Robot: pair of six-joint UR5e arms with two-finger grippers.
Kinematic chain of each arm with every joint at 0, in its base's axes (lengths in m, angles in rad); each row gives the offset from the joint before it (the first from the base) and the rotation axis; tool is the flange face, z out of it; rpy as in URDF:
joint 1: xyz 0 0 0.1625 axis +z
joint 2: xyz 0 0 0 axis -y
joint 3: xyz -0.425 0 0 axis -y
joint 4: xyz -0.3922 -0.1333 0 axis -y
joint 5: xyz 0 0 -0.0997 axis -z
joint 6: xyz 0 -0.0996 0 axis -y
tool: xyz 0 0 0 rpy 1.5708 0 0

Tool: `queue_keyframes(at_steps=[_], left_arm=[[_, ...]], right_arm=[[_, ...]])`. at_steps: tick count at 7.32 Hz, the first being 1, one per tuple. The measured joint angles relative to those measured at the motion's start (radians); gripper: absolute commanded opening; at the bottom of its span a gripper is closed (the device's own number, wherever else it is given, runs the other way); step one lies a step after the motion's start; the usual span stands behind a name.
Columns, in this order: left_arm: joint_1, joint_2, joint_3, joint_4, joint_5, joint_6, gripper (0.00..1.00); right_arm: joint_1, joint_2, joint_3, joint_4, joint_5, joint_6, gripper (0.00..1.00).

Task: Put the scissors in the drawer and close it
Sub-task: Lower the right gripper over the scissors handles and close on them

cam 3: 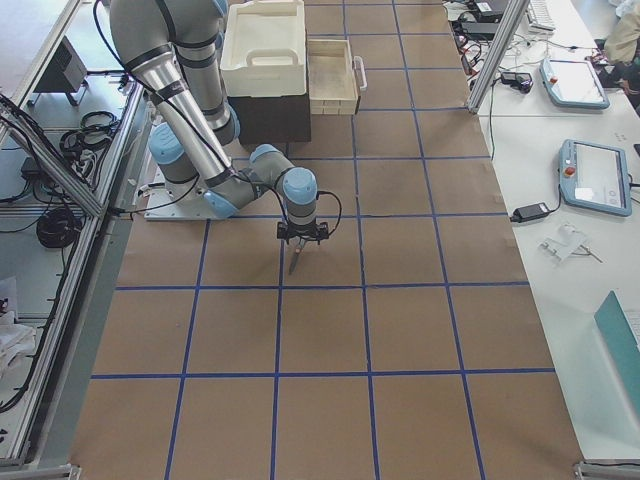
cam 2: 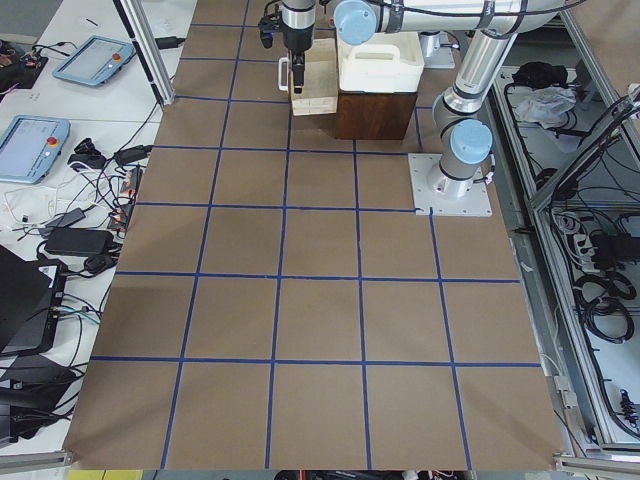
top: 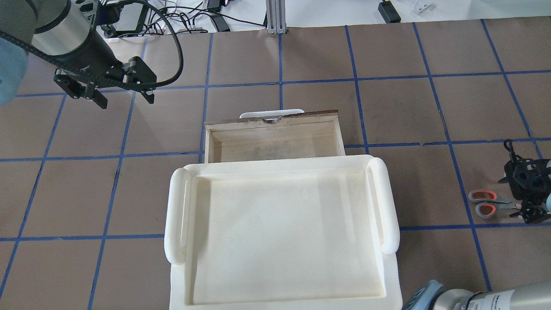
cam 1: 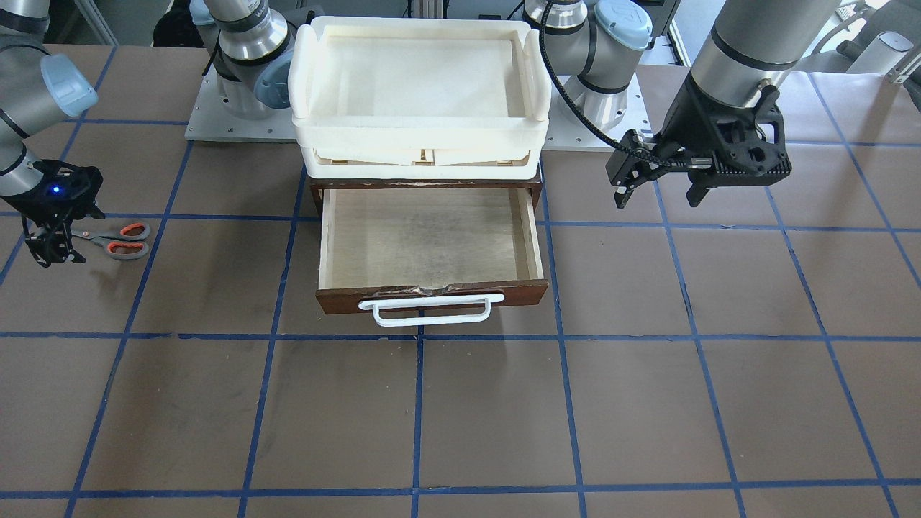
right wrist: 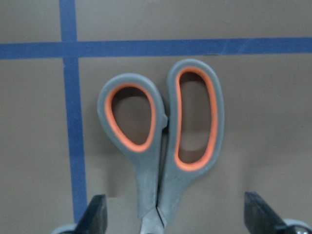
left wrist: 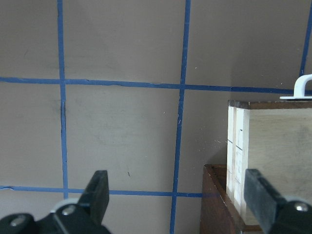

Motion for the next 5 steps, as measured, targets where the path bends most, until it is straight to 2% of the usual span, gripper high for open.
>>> queue_keyframes(at_steps=[1,3,5], left_arm=[[0.000,0.000,0.000,0.000,0.000,0.000,1.00],[0.001,0.001,0.000,0.000,0.000,0.002,1.00],[0.001,0.001,-0.001,0.000,0.000,0.003,1.00]], right_arm=[[0.000,0.001,0.003,0.000,-0.002,-0.011,0.90],[0.000,0.001,0.008,0.000,-0.014,-0.019,0.87],[0.000,0.000,0.015,0.000,-0.025,-0.019,0.70]])
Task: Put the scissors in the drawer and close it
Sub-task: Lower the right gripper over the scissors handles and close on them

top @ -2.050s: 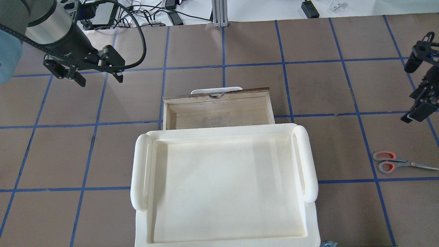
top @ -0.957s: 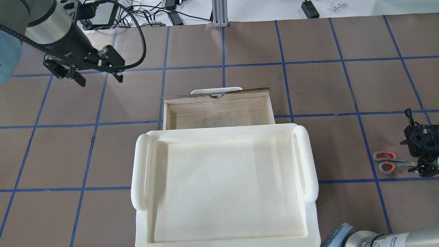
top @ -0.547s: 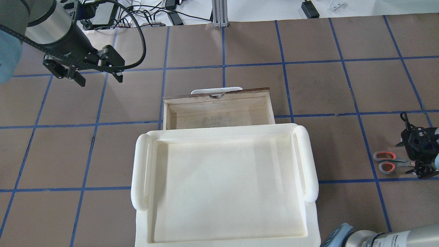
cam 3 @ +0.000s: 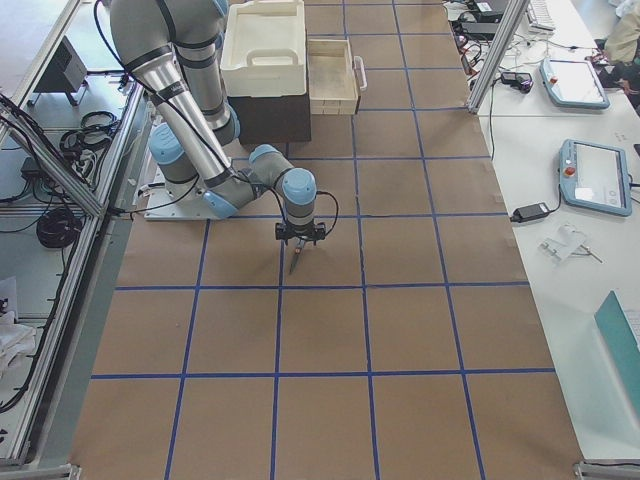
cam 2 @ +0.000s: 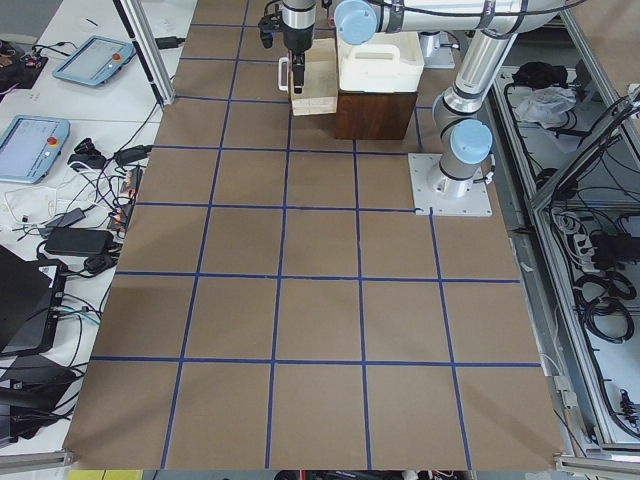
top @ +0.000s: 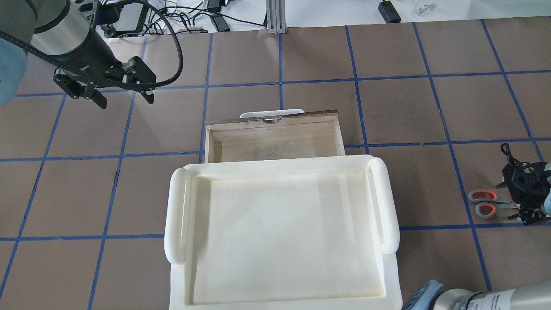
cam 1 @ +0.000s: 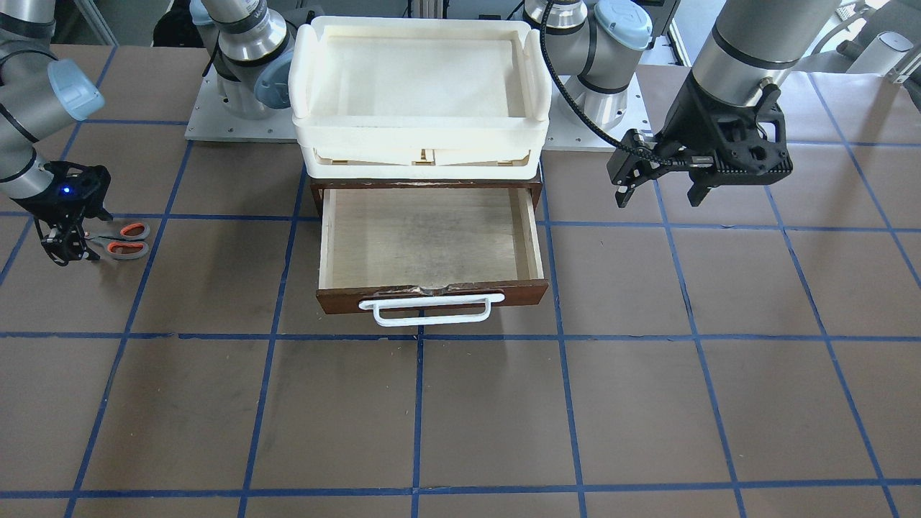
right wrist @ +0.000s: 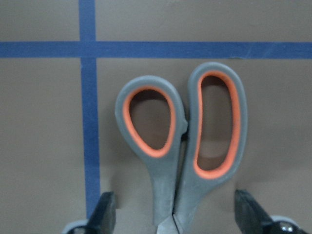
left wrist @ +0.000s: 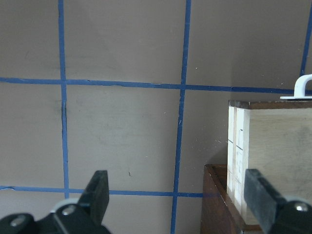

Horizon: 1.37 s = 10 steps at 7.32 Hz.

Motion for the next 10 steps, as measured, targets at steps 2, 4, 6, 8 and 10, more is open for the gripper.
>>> queue_keyframes(at_steps=[2,4,6,8,10], left_arm=[[0.000,0.000,-0.001,0.000,0.001,0.001,1.00],[0.000,0.000,-0.001,0.000,0.001,0.002,1.00],[0.000,0.000,-0.001,0.000,0.006,0.003,1.00],[0.000,-0.001,-0.001,0.000,0.026,0.004,1.00],[-0.001,-0.003,-0.001,0.000,0.032,0.004,1.00]], right_arm=[[0.000,0.000,0.003,-0.001,-0.015,0.000,0.34],[0.000,-0.001,0.002,-0.016,-0.033,-0.001,0.07],[0.000,-0.002,0.002,-0.022,-0.039,-0.010,0.00],[0.000,-0.003,0.000,-0.022,-0.042,-0.016,0.00],[0.000,-0.008,-0.016,-0.016,-0.038,-0.013,0.00]])
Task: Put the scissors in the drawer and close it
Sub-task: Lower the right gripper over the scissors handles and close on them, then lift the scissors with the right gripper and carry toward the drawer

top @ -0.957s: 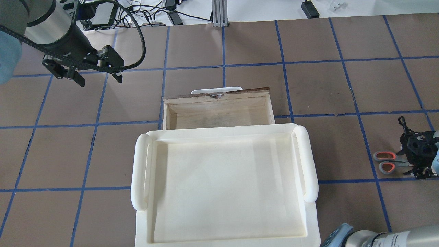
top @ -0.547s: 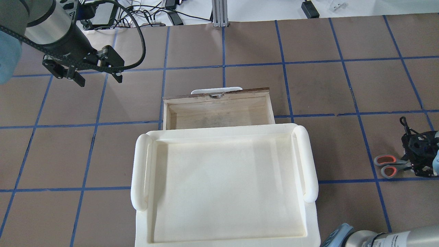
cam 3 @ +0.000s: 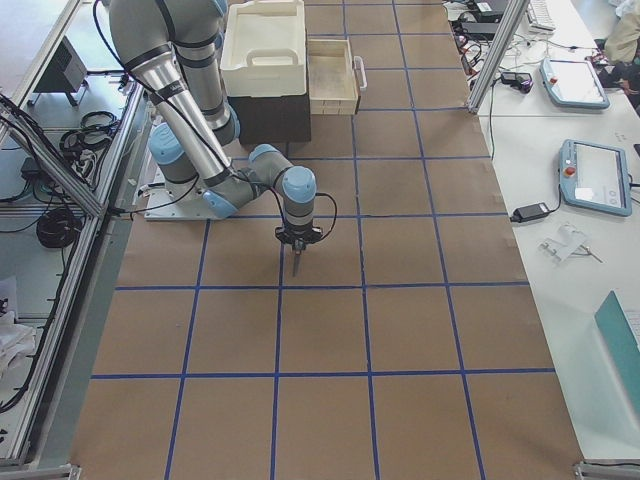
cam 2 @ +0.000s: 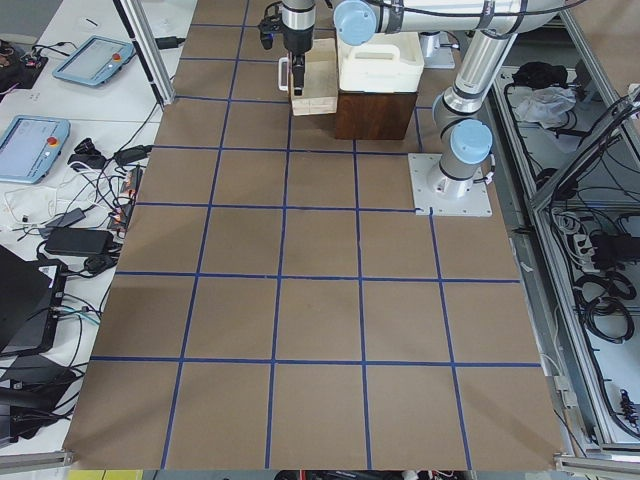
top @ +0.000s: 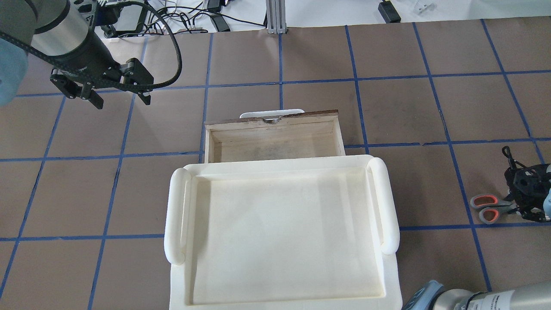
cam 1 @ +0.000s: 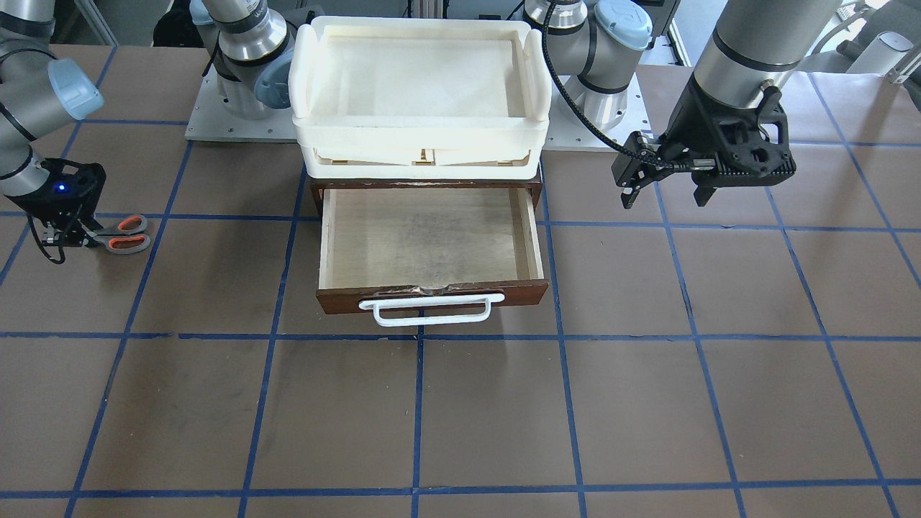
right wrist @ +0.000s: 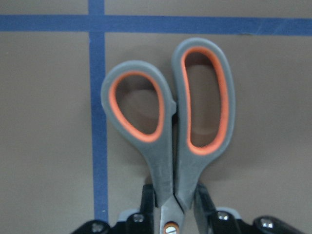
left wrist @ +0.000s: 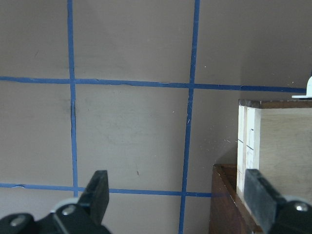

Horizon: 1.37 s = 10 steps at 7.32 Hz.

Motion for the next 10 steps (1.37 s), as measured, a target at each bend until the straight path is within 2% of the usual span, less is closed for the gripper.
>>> queue_keyframes(at_steps=[3,5,8,10], left_arm=[[0.000,-0.003,0.000,0.001,-0.001,-0.002,1.00],[0.000,-0.003,0.000,0.002,-0.002,-0.005,1.00],[0.000,-0.001,0.000,0.003,-0.004,-0.001,1.00],[0.000,-0.001,0.000,0.003,-0.001,0.000,1.00]], right_arm=[[0.008,-0.013,-0.127,0.148,0.014,0.008,0.00],[0.053,-0.032,-0.241,0.246,0.028,0.025,0.00],[0.267,-0.051,-0.513,0.557,0.032,0.216,0.00],[0.457,-0.057,-0.640,0.697,0.025,0.380,0.00]])
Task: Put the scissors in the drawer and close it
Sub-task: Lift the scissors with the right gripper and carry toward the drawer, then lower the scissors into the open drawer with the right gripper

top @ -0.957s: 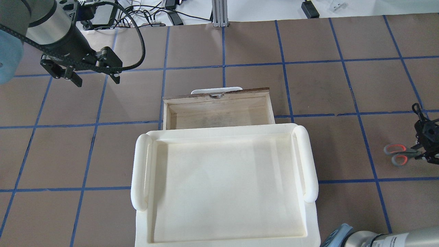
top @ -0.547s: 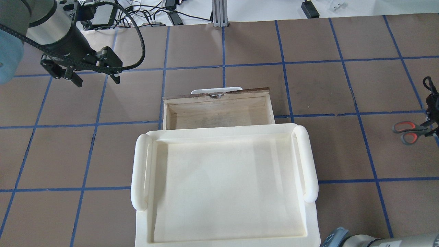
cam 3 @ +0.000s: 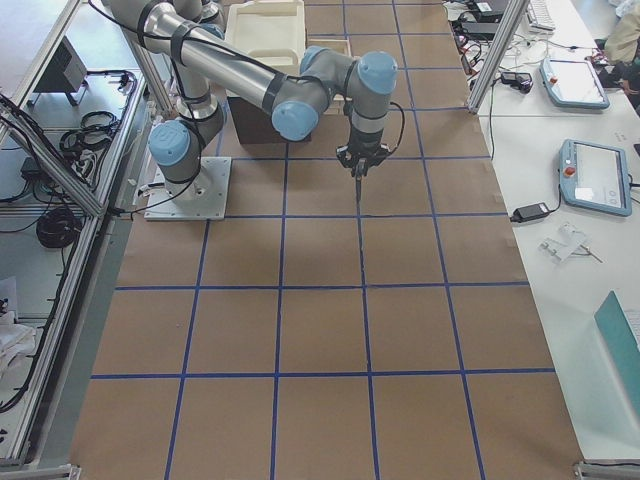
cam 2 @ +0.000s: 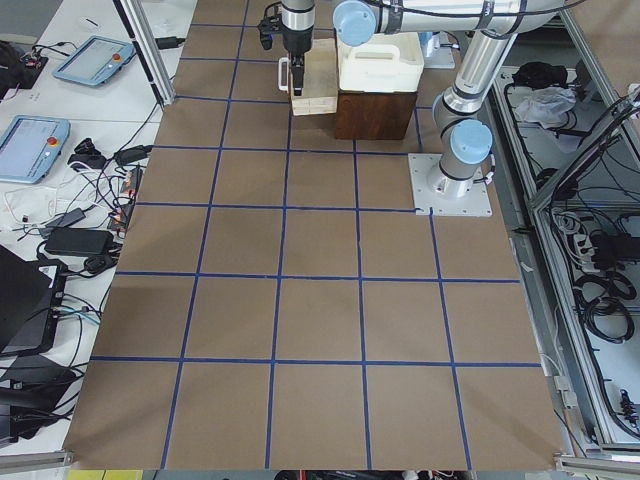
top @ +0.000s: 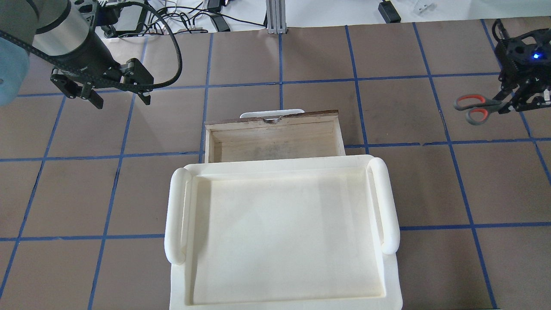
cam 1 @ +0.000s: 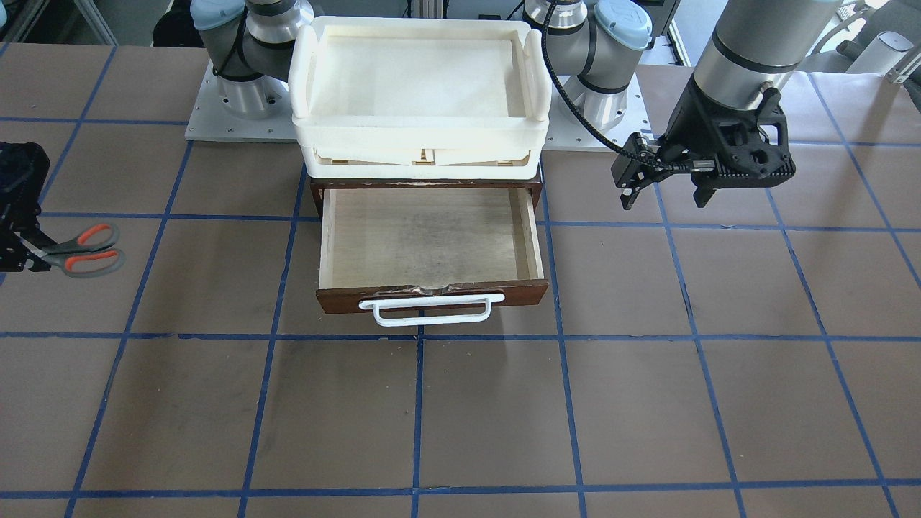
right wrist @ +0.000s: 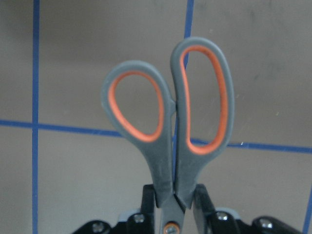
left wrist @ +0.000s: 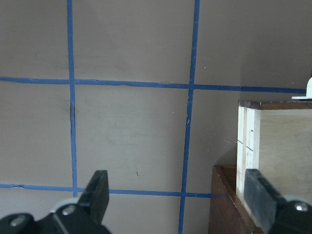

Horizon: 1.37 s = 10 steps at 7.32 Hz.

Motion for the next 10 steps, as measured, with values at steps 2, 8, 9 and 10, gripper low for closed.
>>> queue_keyframes(at_steps=[2,8,9,10], left_arm=[[0.000,0.003,0.000,-0.002,0.002,0.001,1.00],[0.001,0.007,-0.016,0.003,0.002,0.001,1.00],[0.001,0.008,-0.016,0.004,0.002,0.001,1.00],[0.000,0.008,-0.017,0.004,0.002,0.001,1.00]], right_arm=[[0.204,-0.020,-0.054,0.040,-0.001,0.195,0.00],[0.708,0.041,-0.071,-0.011,0.008,0.701,0.00],[0.758,0.071,-0.077,-0.031,0.008,0.741,0.00],[0.799,0.105,-0.083,-0.059,0.005,0.785,0.00]])
